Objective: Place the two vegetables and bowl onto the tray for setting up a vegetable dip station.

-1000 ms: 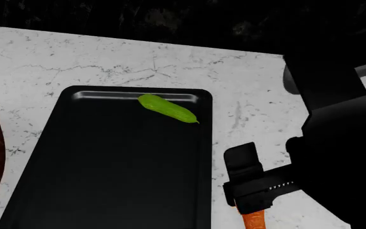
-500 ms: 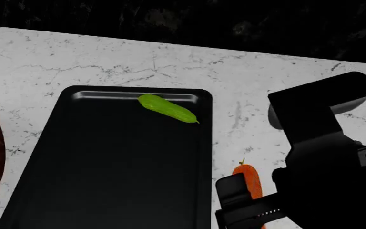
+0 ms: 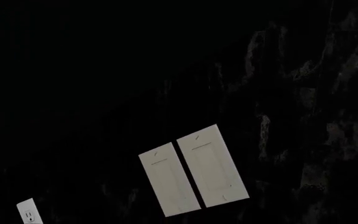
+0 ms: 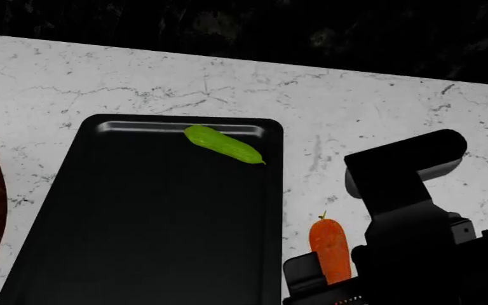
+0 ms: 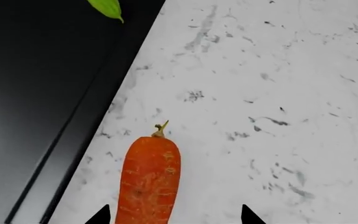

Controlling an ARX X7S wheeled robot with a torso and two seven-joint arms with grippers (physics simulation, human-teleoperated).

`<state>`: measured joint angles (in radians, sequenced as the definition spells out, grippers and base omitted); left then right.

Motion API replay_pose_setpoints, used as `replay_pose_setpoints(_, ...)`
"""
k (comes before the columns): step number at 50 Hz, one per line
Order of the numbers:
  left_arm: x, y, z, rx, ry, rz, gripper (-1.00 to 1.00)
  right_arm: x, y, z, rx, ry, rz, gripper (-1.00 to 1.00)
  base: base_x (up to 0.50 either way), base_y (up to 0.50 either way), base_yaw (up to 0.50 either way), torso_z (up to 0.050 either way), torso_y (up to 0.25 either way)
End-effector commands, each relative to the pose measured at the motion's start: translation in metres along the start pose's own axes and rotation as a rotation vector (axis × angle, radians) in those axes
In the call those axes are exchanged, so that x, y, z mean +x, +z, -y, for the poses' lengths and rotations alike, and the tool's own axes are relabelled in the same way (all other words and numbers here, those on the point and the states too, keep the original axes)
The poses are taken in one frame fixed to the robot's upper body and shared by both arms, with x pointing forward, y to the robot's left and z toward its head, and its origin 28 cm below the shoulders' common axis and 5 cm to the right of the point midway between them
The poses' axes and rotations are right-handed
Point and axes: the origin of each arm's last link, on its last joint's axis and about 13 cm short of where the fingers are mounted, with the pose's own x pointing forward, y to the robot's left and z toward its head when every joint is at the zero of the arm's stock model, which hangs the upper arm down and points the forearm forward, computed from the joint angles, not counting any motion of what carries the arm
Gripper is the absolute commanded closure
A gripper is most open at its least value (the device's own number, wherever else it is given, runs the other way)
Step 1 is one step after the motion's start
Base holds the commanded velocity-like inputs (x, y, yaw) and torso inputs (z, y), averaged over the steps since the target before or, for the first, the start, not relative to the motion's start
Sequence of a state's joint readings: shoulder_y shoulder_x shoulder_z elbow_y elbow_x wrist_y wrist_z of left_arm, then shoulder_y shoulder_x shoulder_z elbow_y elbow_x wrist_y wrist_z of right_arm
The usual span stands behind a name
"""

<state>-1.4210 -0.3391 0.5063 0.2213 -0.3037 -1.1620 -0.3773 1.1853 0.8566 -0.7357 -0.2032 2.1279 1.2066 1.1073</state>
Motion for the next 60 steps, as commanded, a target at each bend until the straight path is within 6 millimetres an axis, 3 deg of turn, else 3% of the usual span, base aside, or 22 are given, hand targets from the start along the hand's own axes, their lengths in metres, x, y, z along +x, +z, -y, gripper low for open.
replay_pose_setpoints(1,0.001,0.004,0.001,-0.054,-0.051,-0.004,-1.0,0.011,-0.004,-0.003,0.011,0.044,0.006,-1.0,0.0,0.0,0.0,0.0,0.0)
replay_pose_setpoints(19,0.001,0.003,0.003,-0.049,-0.055,-0.008,-1.0,0.029,-0.015,0.0,0.033,0.053,-0.034,-1.0,0.0,0.0,0.0,-0.001,-0.002)
replay_pose_setpoints(20,0.001,0.003,0.003,-0.05,-0.055,-0.008,-1.0,0.029,-0.016,0.001,0.037,0.045,-0.041,1.0,0.0,0.0,0.0,0.0,0.0)
replay_pose_setpoints(32,0.001,0.004,0.004,-0.047,-0.061,-0.005,-1.0,0.02,-0.014,0.004,0.037,-0.004,0.001,1.0,0.0,0.0,0.0,-0.002,-0.003)
replay_pose_setpoints(46,0.0,0.007,0.003,-0.056,-0.059,0.0,-1.0,-0.016,0.029,-0.008,0.103,0.065,0.132,1.0,0.0,0.0,0.0,0.0,0.0)
replay_pose_setpoints(55,0.0,0.006,0.001,-0.057,-0.053,-0.002,-1.0,-0.024,0.05,-0.015,0.139,0.097,0.185,1.0,0.0,0.0,0.0,0.0,0.0)
replay_pose_setpoints(57,0.0,0.006,0.0,-0.061,-0.052,-0.002,-1.0,-0.023,0.054,-0.02,0.107,0.061,0.116,1.0,0.0,0.0,0.0,0.0,0.0)
replay_pose_setpoints(60,0.001,0.006,0.0,-0.063,-0.05,-0.003,-1.0,-0.022,0.059,-0.028,0.066,0.075,0.15,1.0,0.0,0.0,0.0,0.0,0.0)
